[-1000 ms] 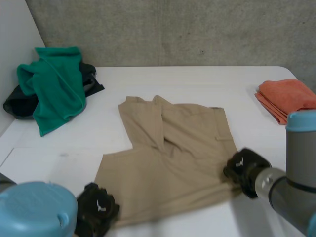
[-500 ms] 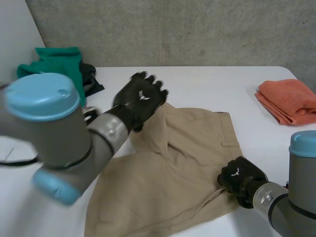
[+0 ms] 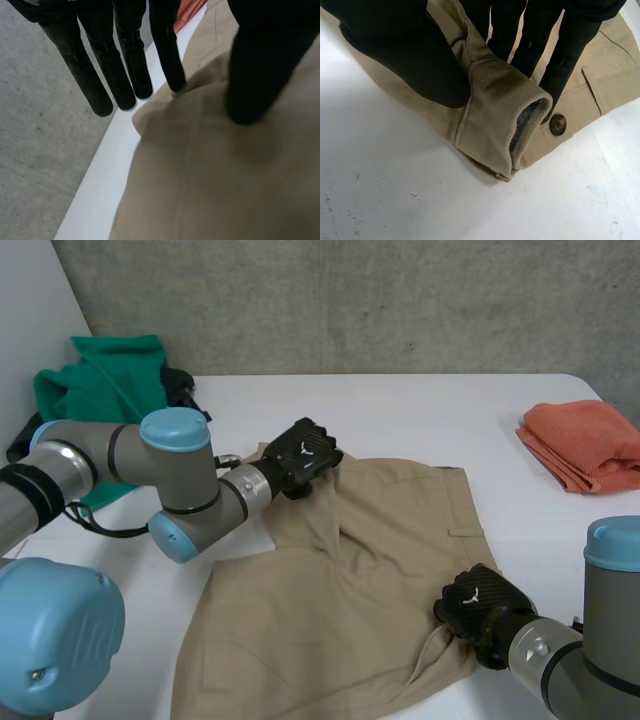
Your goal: Fold the laundry.
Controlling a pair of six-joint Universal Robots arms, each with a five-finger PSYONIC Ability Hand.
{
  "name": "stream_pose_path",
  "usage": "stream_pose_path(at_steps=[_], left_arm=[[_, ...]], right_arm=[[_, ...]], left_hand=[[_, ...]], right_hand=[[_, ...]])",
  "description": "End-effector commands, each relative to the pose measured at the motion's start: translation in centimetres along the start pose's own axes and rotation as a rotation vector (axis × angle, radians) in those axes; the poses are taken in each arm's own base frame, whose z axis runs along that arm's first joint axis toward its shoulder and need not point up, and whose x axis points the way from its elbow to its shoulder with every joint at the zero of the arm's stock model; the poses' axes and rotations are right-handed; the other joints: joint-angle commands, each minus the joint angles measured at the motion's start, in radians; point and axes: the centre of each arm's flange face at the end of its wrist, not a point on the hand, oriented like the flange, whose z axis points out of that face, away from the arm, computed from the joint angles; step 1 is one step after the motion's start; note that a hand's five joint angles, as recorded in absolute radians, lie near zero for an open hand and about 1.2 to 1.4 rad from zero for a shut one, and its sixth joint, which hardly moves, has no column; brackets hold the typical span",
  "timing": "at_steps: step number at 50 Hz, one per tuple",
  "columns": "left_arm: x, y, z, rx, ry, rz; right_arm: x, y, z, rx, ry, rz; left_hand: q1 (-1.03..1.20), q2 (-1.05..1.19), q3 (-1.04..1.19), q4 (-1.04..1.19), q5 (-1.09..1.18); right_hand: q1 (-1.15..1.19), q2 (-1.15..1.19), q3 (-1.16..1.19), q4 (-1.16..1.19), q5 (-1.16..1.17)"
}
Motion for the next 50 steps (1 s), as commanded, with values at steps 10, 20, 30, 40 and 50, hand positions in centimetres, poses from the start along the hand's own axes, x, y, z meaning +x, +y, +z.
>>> stream_pose_path(at_steps=[10,20,30,40,50], left_arm=[[-2.2,-1.2,-2.8,-0.177,-0.162,0.130],[-1.0,-0.7,-7.8,-0.447,-0.228,0.134],[1.4,-1.0,-10.8,-0.608,-0.283,-0.079],[-1.5,-4.9,-11.6,-0.493,-0.387,-0.127],[-1.4,-4.1,-10.5,-0.422,-0.335,-0.155]], right_arm=[[0.1,-0.1,-0.1,0.003,0.005,0.000],[0.0,-0.1,-0.1,0.002,0.001,-0.001],[0.0,0.0,-0.1,0.001,0.000,-0.001],[0.0,0.0,-0.1,0.001,0.002,0.002],[0.0,0.0,-0.1,0.001,0.000,0.001]], left_hand=[[0.530,0.567,0.570,0.567,0.578],[0.530,0.567,0.570,0.567,0.578],[0.519,0.556,0.559,0.556,0.567],[-0.303,-0.266,-0.263,-0.266,-0.255],[-0.444,-0.407,-0.404,-0.407,-0.396]], right_hand=[[0.306,0.219,0.201,0.194,0.207],[0.306,0.219,0.201,0.194,0.207],[0.306,0.219,0.201,0.194,0.207],[0.306,0.219,0.201,0.194,0.207],[0.306,0.219,0.201,0.194,0.207]])
